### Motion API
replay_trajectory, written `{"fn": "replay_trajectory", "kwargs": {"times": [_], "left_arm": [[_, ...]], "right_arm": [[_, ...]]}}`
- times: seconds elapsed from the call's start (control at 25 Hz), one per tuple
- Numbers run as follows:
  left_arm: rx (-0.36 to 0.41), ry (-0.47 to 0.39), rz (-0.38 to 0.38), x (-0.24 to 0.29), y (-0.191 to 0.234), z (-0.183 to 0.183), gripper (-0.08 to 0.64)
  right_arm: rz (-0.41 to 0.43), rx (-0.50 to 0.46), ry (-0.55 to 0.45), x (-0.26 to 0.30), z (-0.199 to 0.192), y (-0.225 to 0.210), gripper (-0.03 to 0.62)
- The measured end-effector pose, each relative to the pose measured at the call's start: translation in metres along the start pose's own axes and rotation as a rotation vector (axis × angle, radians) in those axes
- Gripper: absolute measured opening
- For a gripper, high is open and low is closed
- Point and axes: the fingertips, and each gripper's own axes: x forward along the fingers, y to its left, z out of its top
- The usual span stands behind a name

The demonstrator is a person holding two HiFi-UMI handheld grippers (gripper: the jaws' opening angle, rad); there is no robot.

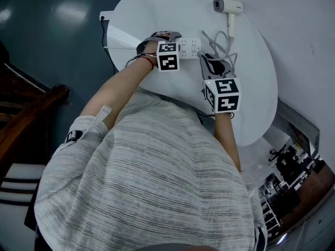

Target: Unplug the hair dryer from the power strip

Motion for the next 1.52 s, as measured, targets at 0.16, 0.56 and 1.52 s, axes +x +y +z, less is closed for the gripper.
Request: {"fn": "replay_trajectory", "kwargs": {"times": [0.16, 0.56, 1.52], "left_arm": [[0.007, -0.023, 0.029, -0.003, 0.001, 0.000, 0.483], [-0.164, -0.288, 0.189, -0.064, 0.013, 0.024, 0.480], [-0.510, -0.597, 0.163, -0.154, -0.052, 0.043, 0.006]], "right_arm": [[0.003, 0.028, -0.012, -0.004, -0.014, -0.001, 0.054], [0.042, 0.021, 0.005, 0.011, -0.057, 0.007, 0.054], [0.098, -0.021, 0.101, 0.060, -0.110, 0.036, 0.059]]}}
